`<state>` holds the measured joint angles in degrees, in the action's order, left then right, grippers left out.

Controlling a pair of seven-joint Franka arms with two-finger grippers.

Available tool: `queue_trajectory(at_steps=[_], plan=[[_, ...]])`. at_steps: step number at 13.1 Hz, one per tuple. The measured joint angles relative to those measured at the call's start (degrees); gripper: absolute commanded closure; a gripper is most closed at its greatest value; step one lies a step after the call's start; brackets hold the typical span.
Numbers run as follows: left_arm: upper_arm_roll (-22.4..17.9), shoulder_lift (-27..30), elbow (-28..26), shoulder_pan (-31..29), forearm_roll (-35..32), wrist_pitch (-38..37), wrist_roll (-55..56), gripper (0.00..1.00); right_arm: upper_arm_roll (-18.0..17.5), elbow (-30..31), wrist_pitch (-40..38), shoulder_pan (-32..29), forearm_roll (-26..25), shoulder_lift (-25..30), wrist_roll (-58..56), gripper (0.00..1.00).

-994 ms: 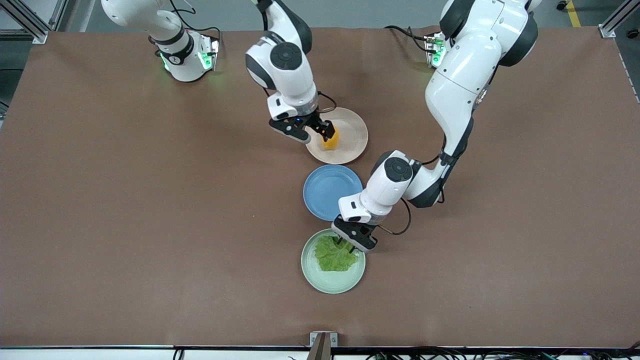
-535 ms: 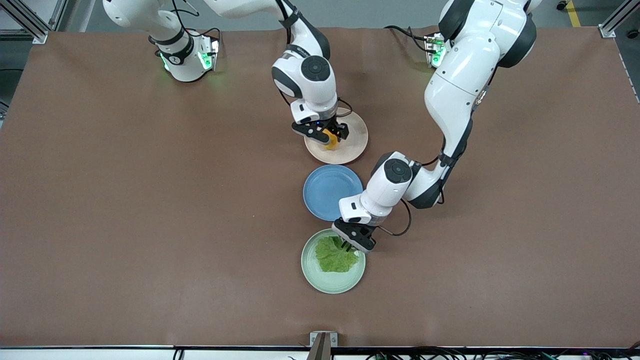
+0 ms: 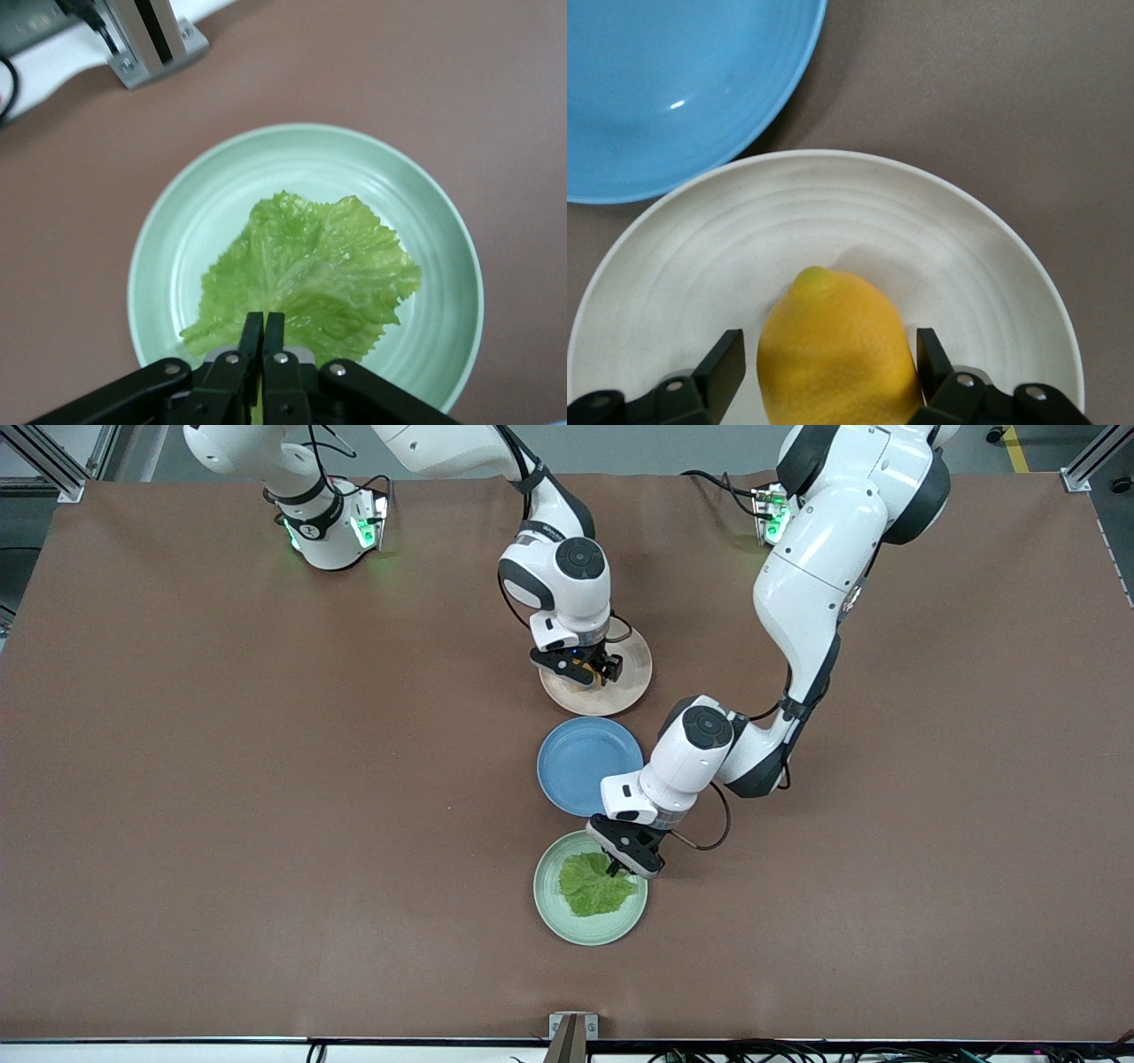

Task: Pick lemon and lettuce from plates
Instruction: 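Grasp the lettuce with the left gripper while the right gripper grasps the lemon, then carry the lettuce and lemon off their plates onto the bare table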

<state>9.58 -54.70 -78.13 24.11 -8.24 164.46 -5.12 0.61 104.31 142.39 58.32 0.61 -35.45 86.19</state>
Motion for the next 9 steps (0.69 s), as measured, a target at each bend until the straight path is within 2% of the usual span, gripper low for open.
queue_trajectory(at_steps=[2, 3, 6, 9], plan=[[-0.53, 1.53, 0.65, -0.06, -0.08, -0.79, -0.71, 1.00, 0.02, -0.23, -0.25, 0.00, -0.71, 0.01, 0.04, 0.87], [-0.86, 2.82, 0.93, -0.16, -0.09, -2.46, -0.98, 1.00, 0.02, -0.27, -0.30, 0.00, -0.77, 0.00, 0.04, 0.98], [-1.01, 8.95, 1.08, -1.81, -0.12, -10.98, -1.40, 1.00, 0.40, -0.65, -0.99, -0.48, -0.80, 0.10, 0.00, 1.00], [-0.94, 15.83, -1.58, -5.42, -0.13, -22.04, -3.05, 1.00, 0.99, -2.28, -5.41, -6.12, -0.87, 3.18, -6.25, 1.00]])
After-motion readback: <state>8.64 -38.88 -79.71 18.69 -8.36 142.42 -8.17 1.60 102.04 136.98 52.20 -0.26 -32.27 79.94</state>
